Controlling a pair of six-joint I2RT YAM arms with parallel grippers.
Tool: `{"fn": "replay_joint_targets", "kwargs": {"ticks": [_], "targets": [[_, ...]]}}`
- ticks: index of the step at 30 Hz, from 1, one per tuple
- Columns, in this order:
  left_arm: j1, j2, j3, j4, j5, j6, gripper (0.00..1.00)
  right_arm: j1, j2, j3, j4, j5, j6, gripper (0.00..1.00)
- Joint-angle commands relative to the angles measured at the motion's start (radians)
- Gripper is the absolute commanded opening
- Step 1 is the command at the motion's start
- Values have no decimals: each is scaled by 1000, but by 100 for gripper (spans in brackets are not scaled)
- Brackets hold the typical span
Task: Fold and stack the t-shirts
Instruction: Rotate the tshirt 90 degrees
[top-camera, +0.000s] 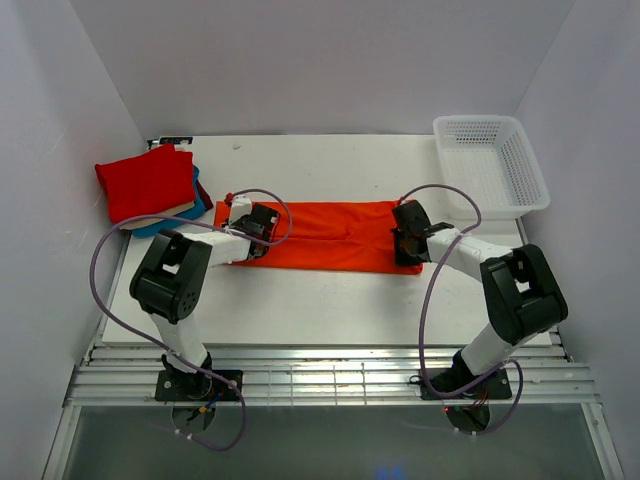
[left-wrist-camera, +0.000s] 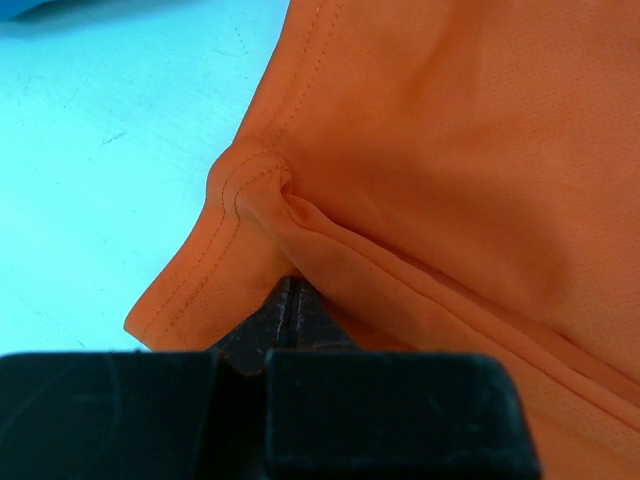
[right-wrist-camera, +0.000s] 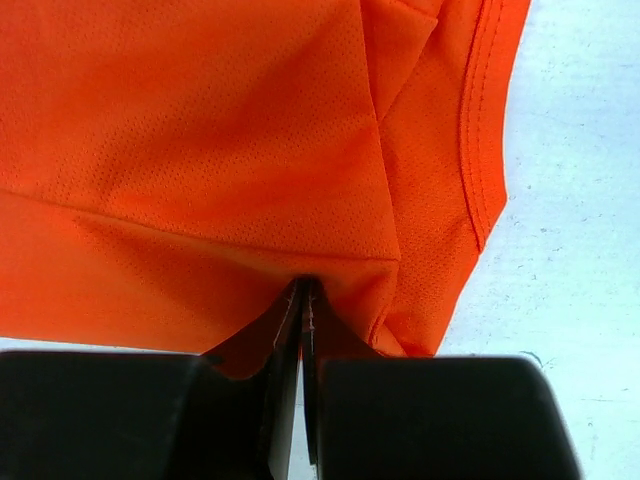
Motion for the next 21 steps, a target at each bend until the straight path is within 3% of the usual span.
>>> {"fn": "replay_joint_targets", "kwargs": {"ticks": [1,7,14,18,21], "targets": [[14,31,40,-79,76,-25,0,4,33,42,-19,34,14,8],[31,77,69,-118,219,-6,0,4,143,138,-60,75,-2,8],[22,39,-18,-107,446,-63,0,2,317,301,-98,116,-28,8],[-20,-64,-128,-86,493,-127,0,1,386,400,-124,150,-38,8],[-90,-124,-193,-105,452,-187,0,1,438,482,-150,178,-51,8]]}}
